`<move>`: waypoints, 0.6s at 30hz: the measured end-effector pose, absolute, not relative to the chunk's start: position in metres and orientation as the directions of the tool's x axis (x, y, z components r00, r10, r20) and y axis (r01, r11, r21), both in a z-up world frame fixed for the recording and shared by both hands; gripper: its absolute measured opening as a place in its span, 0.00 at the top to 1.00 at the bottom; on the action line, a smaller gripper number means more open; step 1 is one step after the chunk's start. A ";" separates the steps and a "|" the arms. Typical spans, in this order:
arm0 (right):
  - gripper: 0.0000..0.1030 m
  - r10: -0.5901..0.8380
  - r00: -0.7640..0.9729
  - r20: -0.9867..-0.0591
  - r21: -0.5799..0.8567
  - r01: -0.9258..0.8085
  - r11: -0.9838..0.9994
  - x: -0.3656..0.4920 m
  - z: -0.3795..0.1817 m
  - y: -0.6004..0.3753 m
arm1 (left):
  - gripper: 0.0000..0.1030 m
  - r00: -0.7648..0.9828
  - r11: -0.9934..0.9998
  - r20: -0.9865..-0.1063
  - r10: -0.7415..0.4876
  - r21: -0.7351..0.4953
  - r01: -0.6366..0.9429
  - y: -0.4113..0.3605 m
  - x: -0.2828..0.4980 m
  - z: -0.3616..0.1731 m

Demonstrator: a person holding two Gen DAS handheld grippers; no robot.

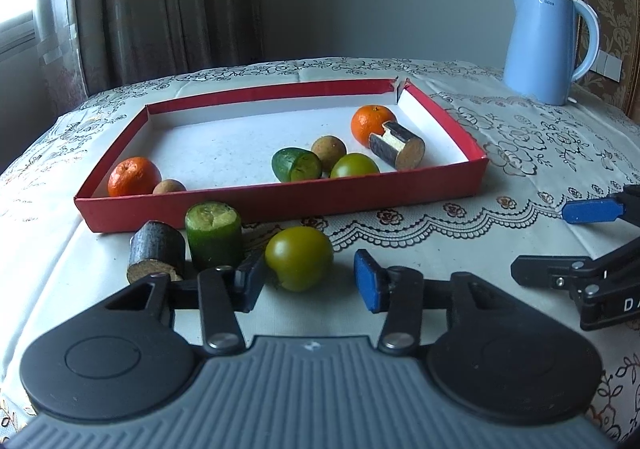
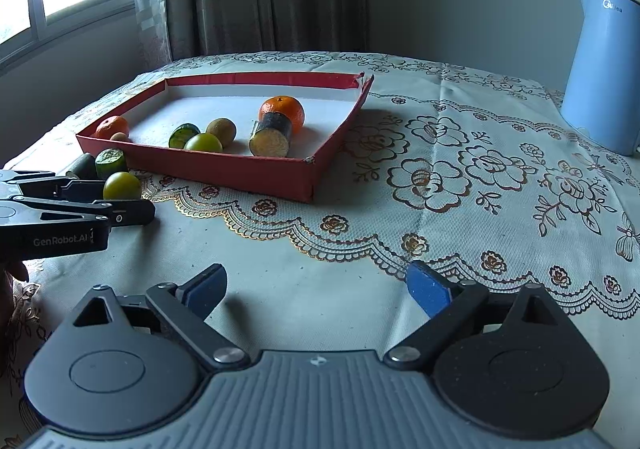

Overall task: Organize fruits
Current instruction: 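Move the left gripper to the green lime on the cloth and close on it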

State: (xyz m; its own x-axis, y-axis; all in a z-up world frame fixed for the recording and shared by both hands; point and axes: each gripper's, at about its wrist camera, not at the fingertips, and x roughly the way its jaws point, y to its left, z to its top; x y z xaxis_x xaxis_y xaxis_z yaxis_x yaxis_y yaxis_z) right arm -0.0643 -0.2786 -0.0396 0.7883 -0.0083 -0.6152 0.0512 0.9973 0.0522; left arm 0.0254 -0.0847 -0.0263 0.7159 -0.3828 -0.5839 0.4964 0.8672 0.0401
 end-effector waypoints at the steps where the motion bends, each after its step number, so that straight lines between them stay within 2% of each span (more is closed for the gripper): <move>1: 0.04 -0.006 0.788 -0.615 0.054 0.050 0.997 -0.064 -0.040 -0.279 | 0.61 0.718 0.869 -0.583 -0.380 0.041 0.493 -0.084 0.026 -0.026; 5: 0.03 0.001 0.788 -0.615 0.059 0.045 0.997 -0.064 -0.040 -0.279 | 0.68 0.725 0.877 -0.581 -0.371 0.039 0.479 -0.083 0.027 -0.026; 18: 0.01 0.011 0.788 -0.616 0.066 0.038 0.997 -0.063 -0.040 -0.281 | 0.69 0.756 0.903 -0.556 -0.346 0.021 0.429 -0.071 0.024 -0.018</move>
State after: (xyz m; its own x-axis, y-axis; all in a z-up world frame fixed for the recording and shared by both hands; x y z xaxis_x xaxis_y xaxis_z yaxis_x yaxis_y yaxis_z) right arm -0.0629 -0.2806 -0.0398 0.7876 0.0106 -0.6160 0.0384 0.9971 0.0663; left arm 0.0235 -0.0708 -0.0177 0.7555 -0.3461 -0.5562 0.4291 0.9030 0.0210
